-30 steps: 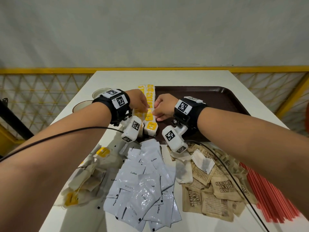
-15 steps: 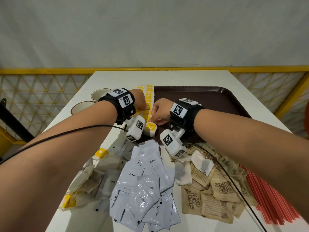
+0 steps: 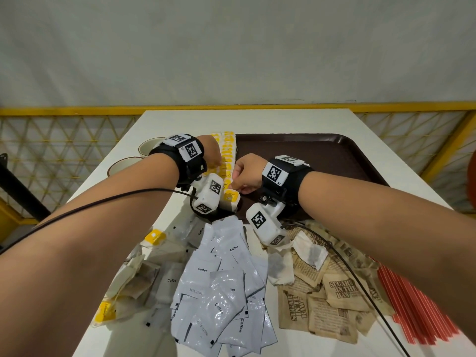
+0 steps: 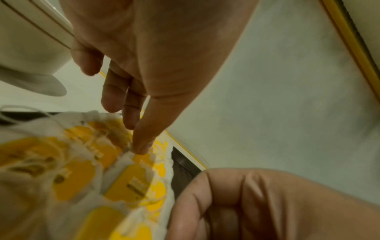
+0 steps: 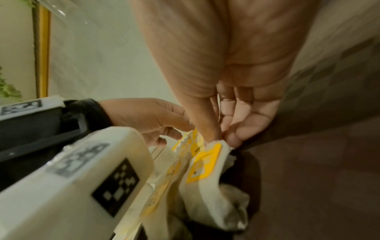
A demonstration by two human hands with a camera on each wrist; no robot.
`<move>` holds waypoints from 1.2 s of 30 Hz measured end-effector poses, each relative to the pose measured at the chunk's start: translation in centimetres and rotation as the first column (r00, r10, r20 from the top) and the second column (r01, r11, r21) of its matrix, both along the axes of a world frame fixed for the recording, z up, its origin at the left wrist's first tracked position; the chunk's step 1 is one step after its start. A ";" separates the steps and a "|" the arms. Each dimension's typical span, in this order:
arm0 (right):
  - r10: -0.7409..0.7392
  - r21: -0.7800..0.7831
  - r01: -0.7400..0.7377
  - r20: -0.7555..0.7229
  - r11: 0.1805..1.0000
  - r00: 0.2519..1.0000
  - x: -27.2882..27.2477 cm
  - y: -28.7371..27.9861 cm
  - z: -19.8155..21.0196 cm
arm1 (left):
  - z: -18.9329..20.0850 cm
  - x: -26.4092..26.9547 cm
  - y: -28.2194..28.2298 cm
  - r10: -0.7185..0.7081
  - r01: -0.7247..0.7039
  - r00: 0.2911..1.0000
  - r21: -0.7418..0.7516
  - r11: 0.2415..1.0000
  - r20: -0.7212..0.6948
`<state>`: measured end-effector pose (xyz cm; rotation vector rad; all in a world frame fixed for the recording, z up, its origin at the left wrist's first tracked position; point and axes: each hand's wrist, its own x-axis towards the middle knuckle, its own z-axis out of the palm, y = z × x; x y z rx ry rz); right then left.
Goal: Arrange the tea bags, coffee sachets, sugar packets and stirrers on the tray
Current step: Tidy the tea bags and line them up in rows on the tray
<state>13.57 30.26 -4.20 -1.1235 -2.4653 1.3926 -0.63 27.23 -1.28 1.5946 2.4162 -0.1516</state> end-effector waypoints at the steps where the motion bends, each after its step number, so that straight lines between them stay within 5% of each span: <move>1: -0.002 -0.005 0.002 -0.002 1.000 1.000 0.0 0.0 0.0 | -0.1 0.0 -0.1 0.007 -0.007 1.000 0.005 1.000 0.012; 10: -0.004 -0.006 0.004 -0.013 1.000 1.000 0.1 -0.2 -0.1 | -0.2 -0.6 -0.8 0.018 -0.029 0.995 0.115 0.993 0.100; 24: -0.045 0.018 0.045 -0.007 0.999 0.999 0.4 -0.7 0.5 | -0.1 -0.3 -0.9 -0.054 0.047 0.992 0.061 0.997 0.116; 36: -0.148 -0.131 0.135 -0.096 0.982 0.984 0.1 -0.7 0.4 | -0.2 -0.9 -1.0 -0.050 0.006 0.980 0.221 0.975 0.194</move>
